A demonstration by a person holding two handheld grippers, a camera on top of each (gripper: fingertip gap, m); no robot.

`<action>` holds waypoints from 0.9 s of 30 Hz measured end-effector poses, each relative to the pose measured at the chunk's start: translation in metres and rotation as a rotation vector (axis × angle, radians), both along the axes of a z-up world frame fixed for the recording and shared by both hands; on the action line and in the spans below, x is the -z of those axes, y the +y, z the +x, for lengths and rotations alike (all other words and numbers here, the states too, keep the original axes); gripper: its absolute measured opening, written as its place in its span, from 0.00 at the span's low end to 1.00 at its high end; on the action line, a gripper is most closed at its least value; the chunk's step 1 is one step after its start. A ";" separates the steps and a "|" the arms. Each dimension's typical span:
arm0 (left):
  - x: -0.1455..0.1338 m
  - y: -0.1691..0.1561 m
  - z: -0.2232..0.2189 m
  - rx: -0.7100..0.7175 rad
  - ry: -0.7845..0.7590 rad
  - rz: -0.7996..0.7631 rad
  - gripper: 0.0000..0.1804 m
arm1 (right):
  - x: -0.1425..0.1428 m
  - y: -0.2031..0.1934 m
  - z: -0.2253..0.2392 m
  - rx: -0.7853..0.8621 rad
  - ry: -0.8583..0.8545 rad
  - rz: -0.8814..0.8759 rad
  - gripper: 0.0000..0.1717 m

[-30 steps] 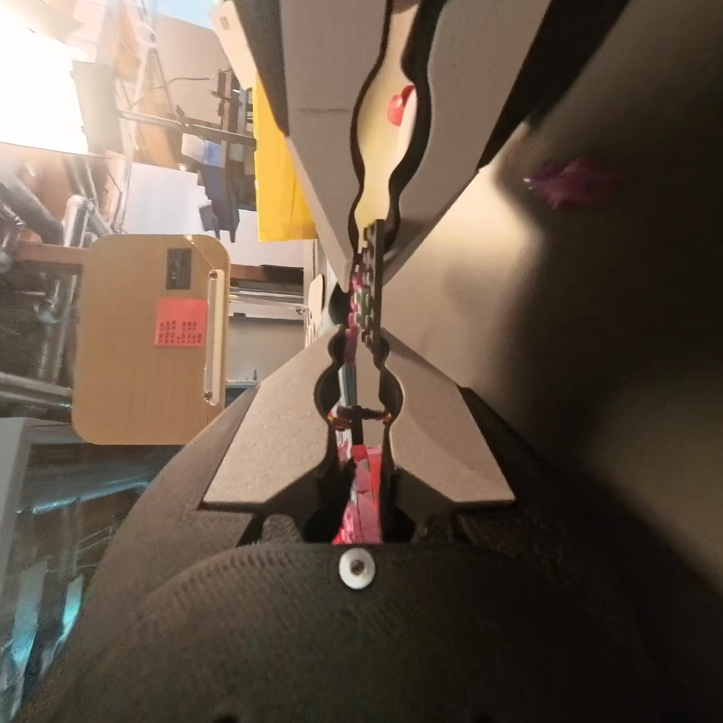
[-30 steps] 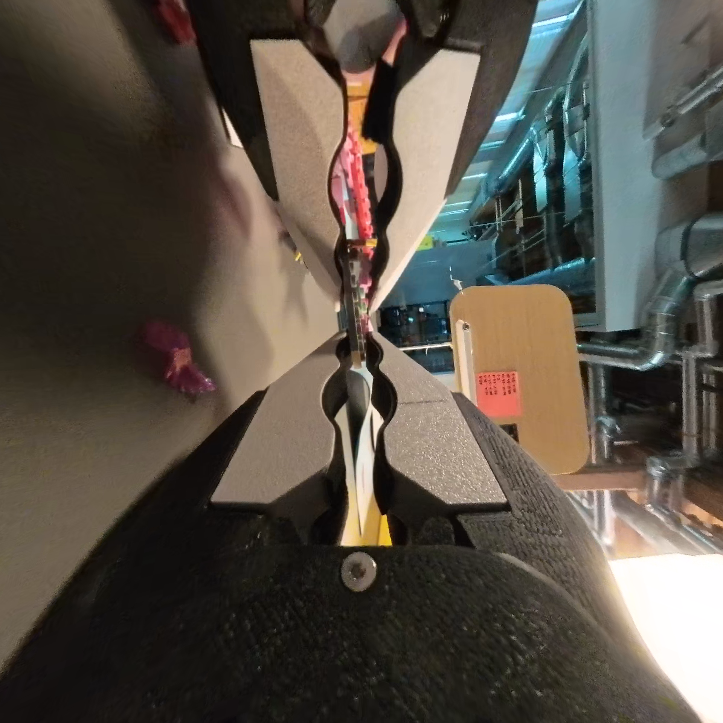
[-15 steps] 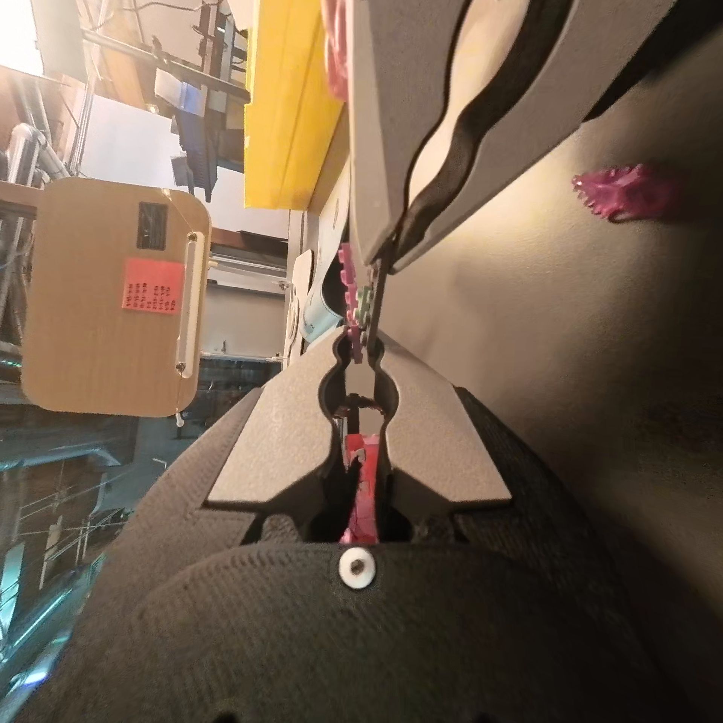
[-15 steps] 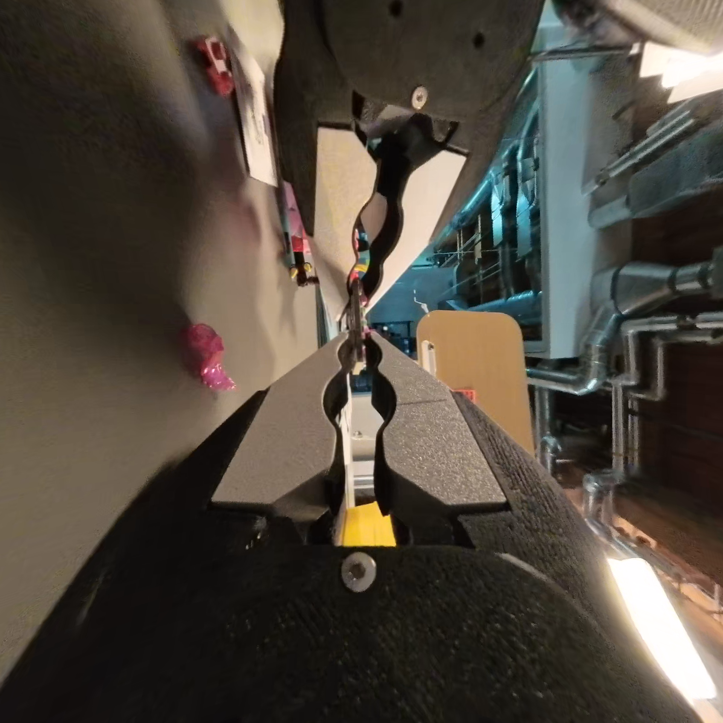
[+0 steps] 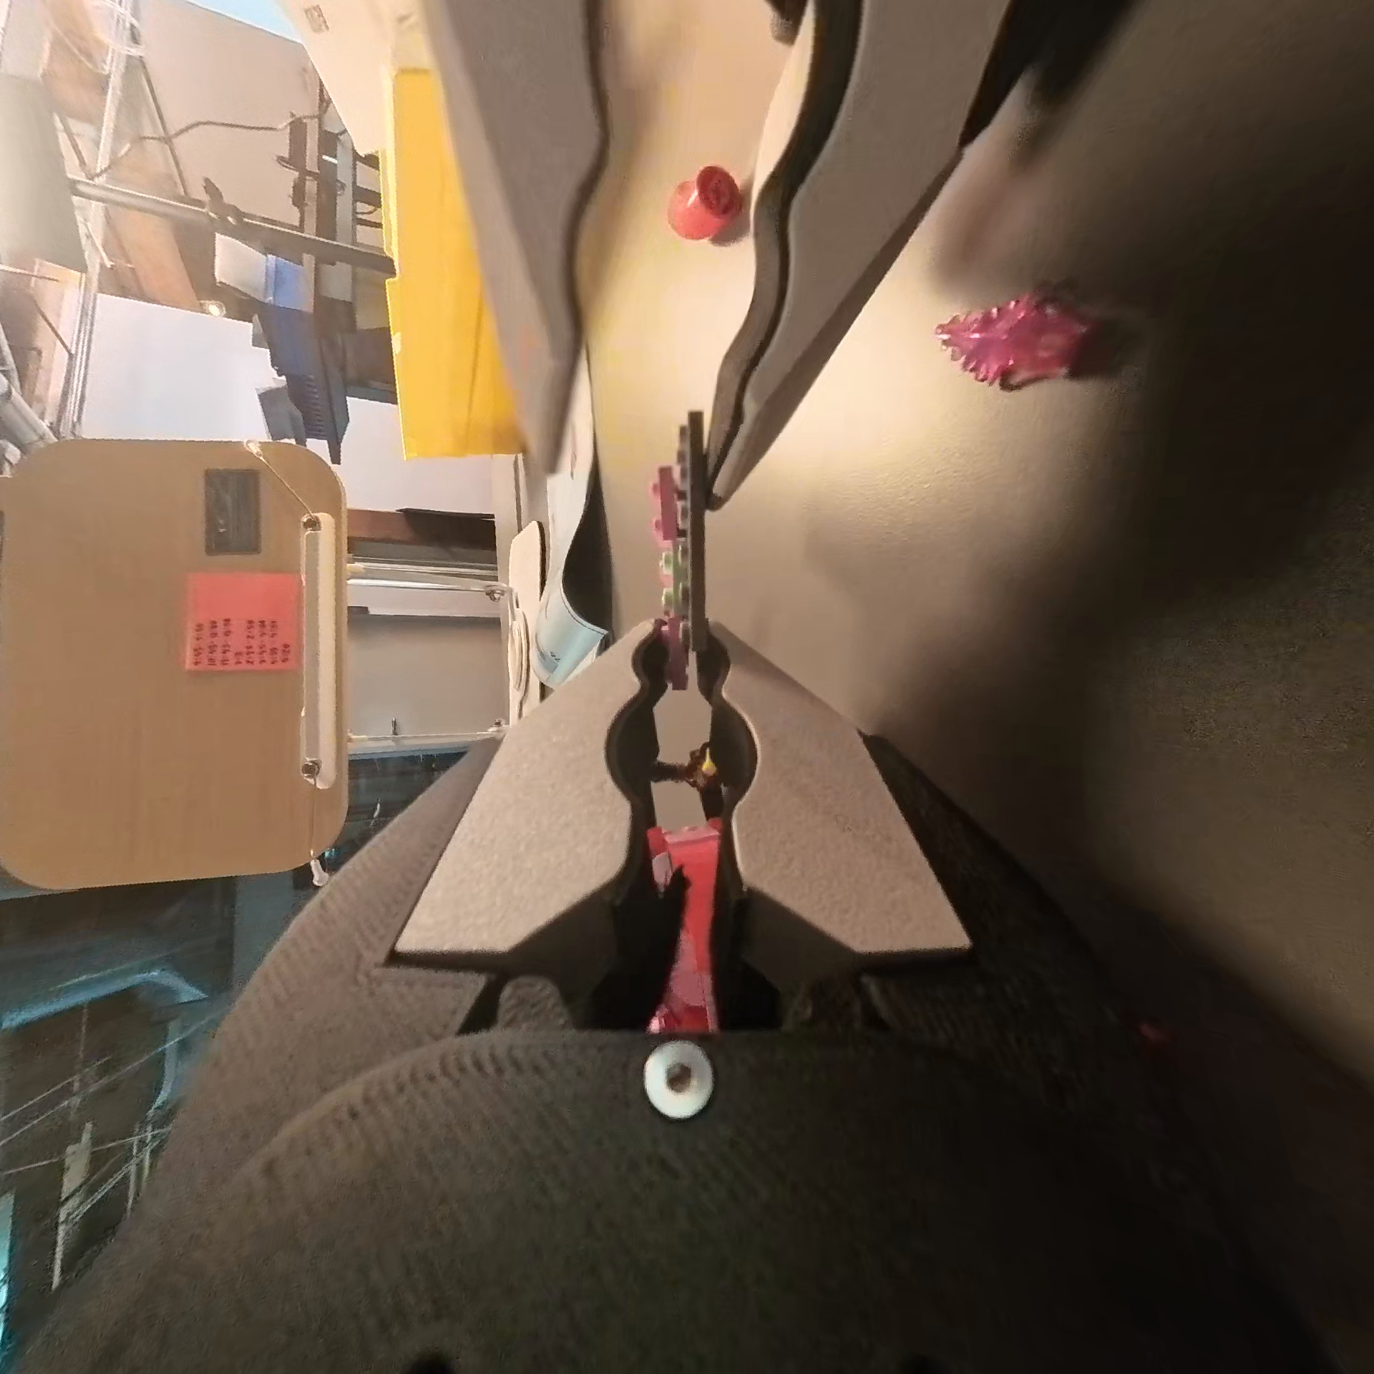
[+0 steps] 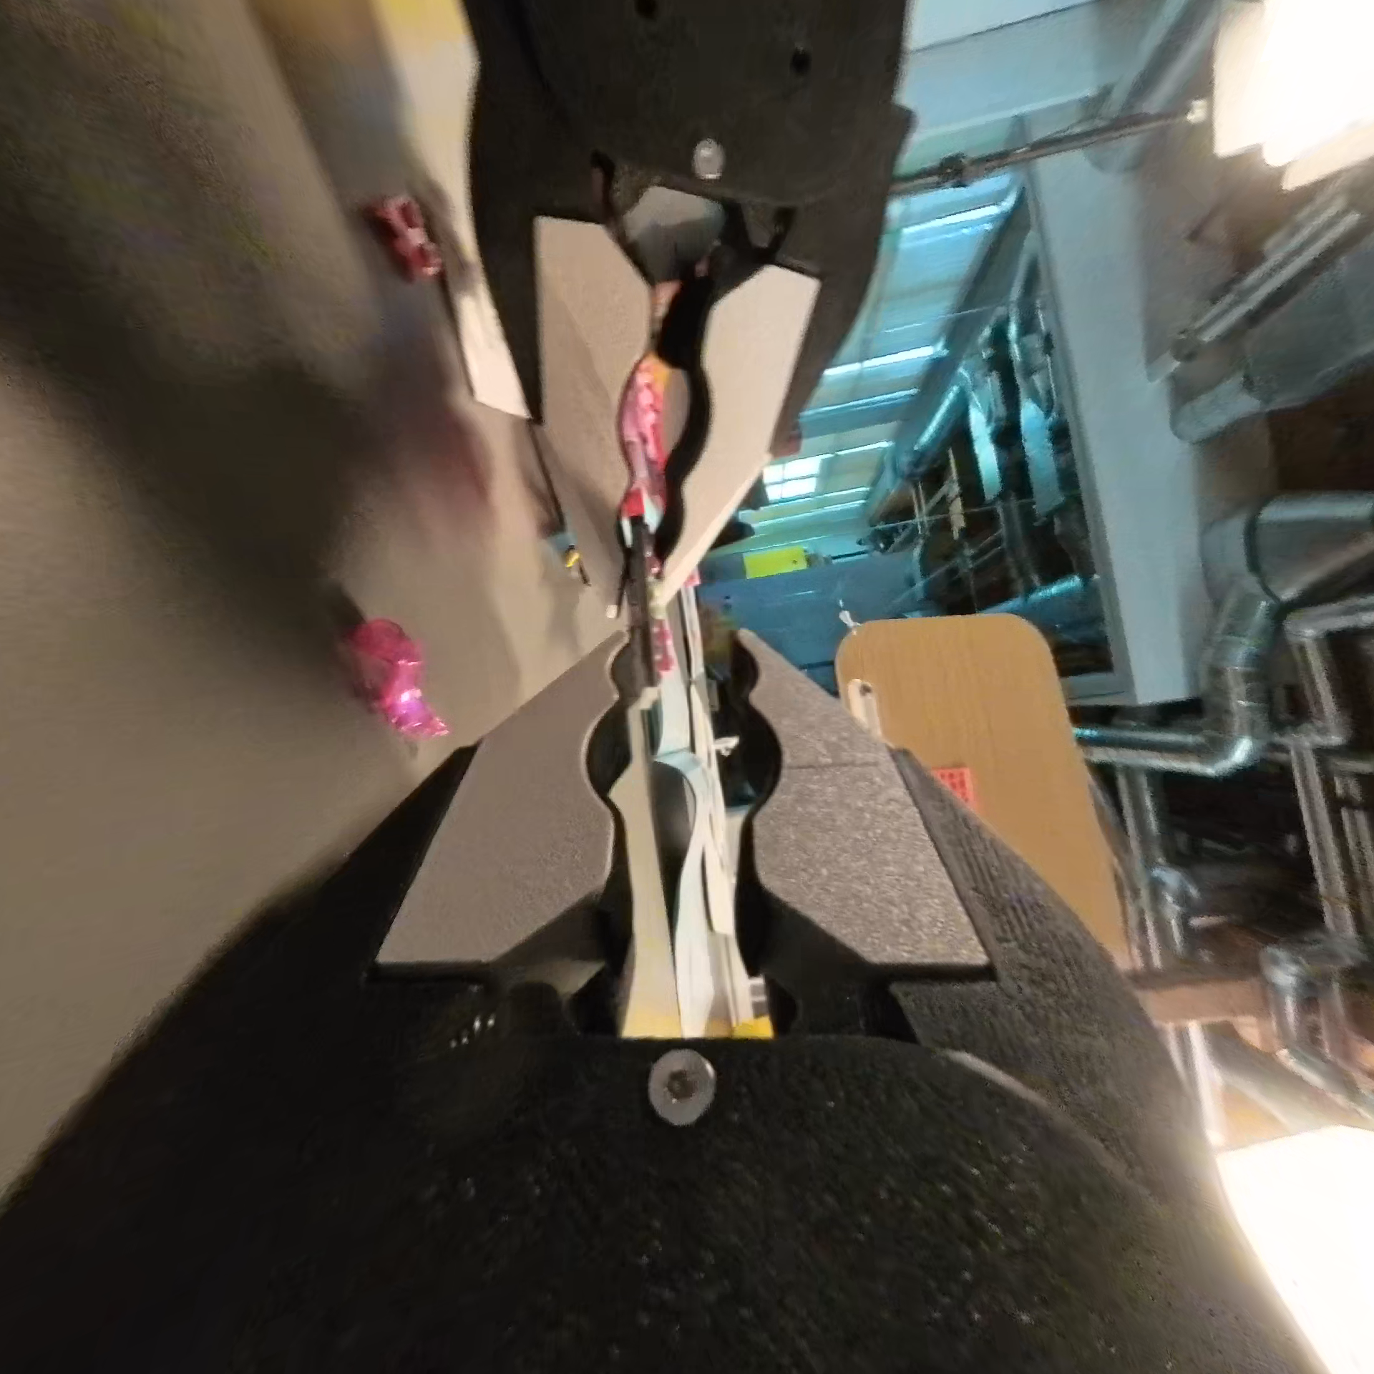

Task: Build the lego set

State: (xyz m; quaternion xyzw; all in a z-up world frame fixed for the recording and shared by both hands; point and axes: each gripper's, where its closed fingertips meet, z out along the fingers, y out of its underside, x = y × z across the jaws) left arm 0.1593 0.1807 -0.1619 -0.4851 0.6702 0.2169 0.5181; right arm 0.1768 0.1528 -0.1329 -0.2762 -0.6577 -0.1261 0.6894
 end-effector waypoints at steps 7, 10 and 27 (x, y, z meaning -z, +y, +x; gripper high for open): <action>0.002 -0.002 0.006 0.003 0.003 0.000 0.03 | 0.013 0.016 0.000 0.077 -0.036 -0.092 0.13; 0.001 -0.002 0.005 0.005 0.006 0.004 0.03 | 0.016 0.014 -0.002 0.076 -0.069 -0.058 0.05; -0.008 -0.003 0.002 0.029 -0.045 0.050 0.11 | 0.015 0.019 -0.002 0.124 -0.068 -0.083 0.04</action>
